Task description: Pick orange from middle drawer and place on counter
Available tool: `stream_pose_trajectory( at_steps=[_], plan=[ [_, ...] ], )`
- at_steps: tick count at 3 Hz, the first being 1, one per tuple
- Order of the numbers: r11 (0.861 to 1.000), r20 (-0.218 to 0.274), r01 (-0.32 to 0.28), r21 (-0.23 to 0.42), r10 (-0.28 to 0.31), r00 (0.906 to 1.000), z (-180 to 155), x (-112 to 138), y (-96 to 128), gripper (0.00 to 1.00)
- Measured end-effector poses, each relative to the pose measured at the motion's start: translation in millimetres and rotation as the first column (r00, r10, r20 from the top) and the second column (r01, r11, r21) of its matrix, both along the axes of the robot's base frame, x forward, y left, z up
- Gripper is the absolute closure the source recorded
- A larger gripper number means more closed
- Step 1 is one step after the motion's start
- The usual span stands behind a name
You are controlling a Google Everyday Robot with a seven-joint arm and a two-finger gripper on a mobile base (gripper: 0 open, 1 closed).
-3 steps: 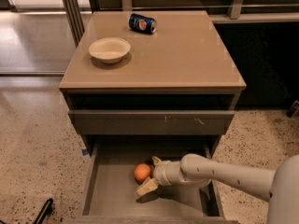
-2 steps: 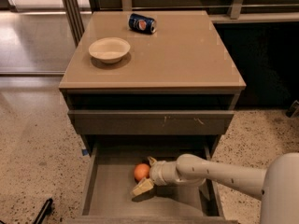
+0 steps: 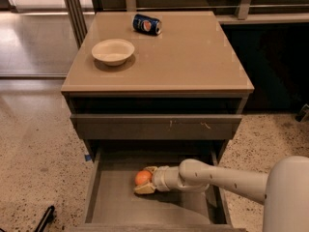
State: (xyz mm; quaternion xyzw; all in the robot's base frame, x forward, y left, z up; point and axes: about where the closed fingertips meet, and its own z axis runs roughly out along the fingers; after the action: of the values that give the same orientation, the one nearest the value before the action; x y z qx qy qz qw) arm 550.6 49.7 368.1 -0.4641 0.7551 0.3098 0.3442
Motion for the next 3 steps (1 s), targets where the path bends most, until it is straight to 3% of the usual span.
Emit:
stream_pose_trajectory(
  at_steps=[2,3],
  plan=[
    [1.000,0.000,0.000,0.000,0.000,1.0000,0.0,0.0,0.0,0.88],
    [0.997,-0.009,-0.044,0.068,0.045,0.9989,15.4,-2.4,6.2,1.00]
  ],
)
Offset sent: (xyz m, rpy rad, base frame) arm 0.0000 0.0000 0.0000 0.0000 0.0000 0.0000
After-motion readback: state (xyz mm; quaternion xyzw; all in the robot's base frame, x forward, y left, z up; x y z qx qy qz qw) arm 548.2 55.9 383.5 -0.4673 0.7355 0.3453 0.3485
